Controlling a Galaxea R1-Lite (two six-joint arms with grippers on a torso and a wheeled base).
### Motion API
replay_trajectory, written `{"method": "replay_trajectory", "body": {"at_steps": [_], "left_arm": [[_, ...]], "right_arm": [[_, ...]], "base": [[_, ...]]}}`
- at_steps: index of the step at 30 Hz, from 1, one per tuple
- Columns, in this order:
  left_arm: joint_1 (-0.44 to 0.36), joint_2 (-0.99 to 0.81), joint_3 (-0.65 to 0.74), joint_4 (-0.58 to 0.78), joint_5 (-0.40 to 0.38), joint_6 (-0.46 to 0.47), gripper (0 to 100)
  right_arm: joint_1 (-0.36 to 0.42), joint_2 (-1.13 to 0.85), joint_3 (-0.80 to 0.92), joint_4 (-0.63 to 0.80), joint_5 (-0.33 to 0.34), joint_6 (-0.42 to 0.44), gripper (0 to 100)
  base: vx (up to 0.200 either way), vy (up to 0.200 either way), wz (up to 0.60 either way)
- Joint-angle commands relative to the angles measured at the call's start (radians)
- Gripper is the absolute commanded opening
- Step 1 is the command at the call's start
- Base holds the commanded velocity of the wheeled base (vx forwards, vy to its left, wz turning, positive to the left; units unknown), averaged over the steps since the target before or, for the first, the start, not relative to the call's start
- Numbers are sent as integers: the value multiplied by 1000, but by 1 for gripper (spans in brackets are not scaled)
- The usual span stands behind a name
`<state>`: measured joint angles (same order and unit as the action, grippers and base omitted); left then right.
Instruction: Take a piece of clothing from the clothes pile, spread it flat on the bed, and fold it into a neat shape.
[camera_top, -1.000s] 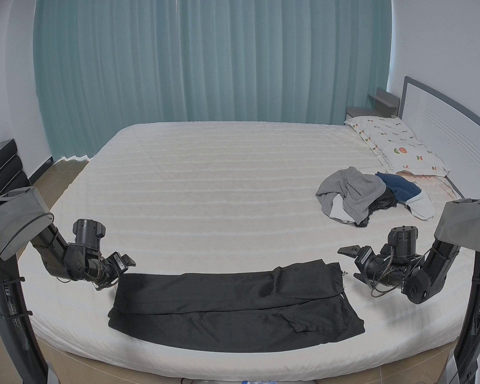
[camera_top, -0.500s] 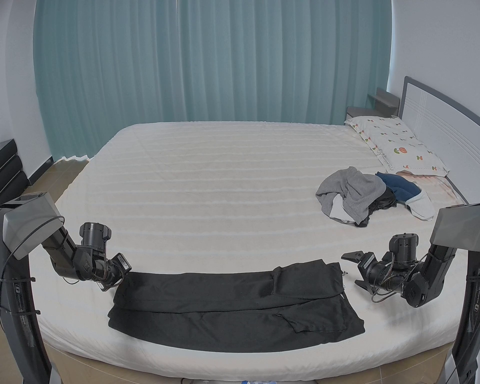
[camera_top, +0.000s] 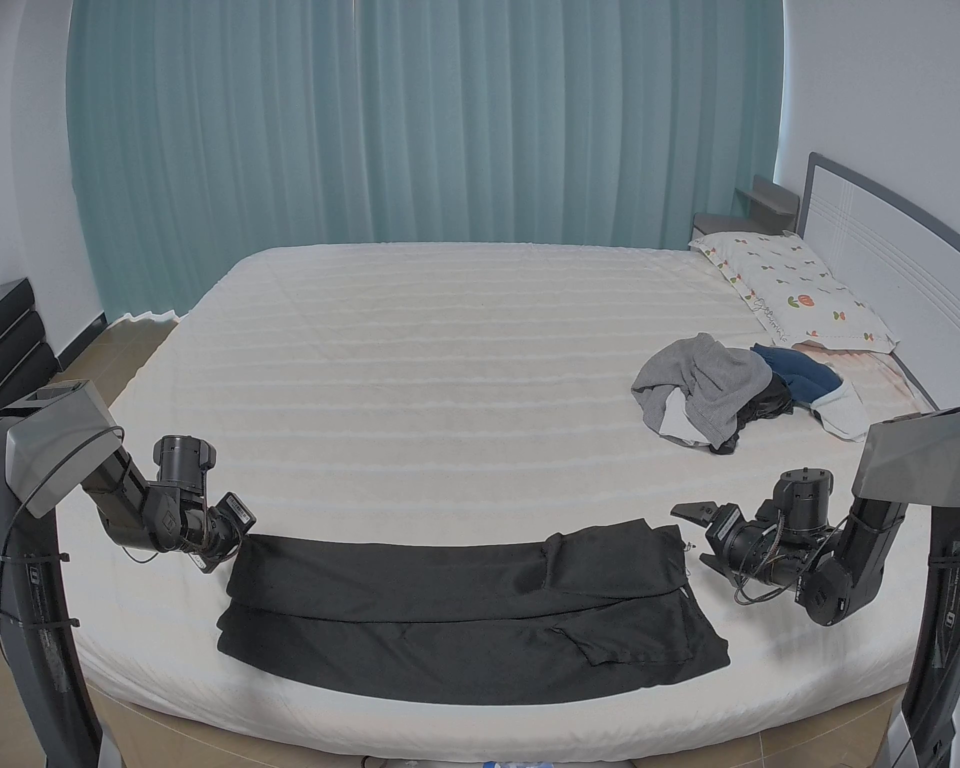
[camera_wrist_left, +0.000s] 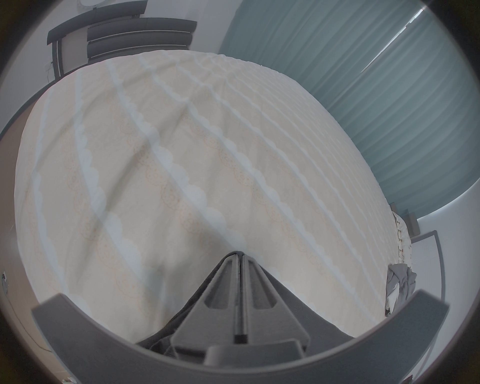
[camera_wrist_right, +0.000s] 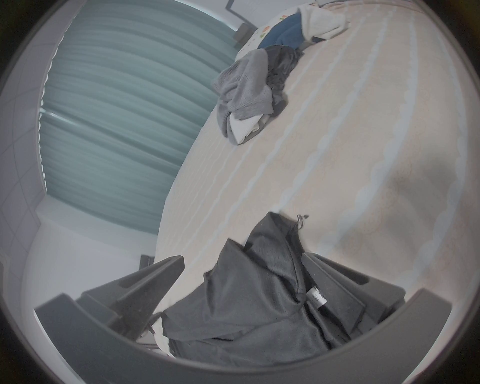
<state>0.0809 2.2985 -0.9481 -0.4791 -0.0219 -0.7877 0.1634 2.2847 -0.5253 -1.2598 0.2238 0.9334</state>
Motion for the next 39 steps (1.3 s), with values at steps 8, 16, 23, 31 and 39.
{"method": "replay_trajectory", "body": {"at_steps": [8,16,23,31,39], "left_arm": [[-1,-1,17,1,-10,-1,100],[-1,-1,20,1,-10,-1,100],[-1,-1,20,1,-10,-1,100],[-1,-1,20,1,-10,1,100],[-3,-1,25,-1,-10,1,100]], "right_arm": [[48,13,-36,13,5,-245,100],[50,98,-133,34,63,-350,100],[50,101,-170,88,95,-354,0],[30,93,-113,95,101,-426,0],[25,53,-50,91,121,-432,0]], "base": [[0,0,0],[0,0,0],[0,0,0],[0,0,0],[0,0,0]]}}
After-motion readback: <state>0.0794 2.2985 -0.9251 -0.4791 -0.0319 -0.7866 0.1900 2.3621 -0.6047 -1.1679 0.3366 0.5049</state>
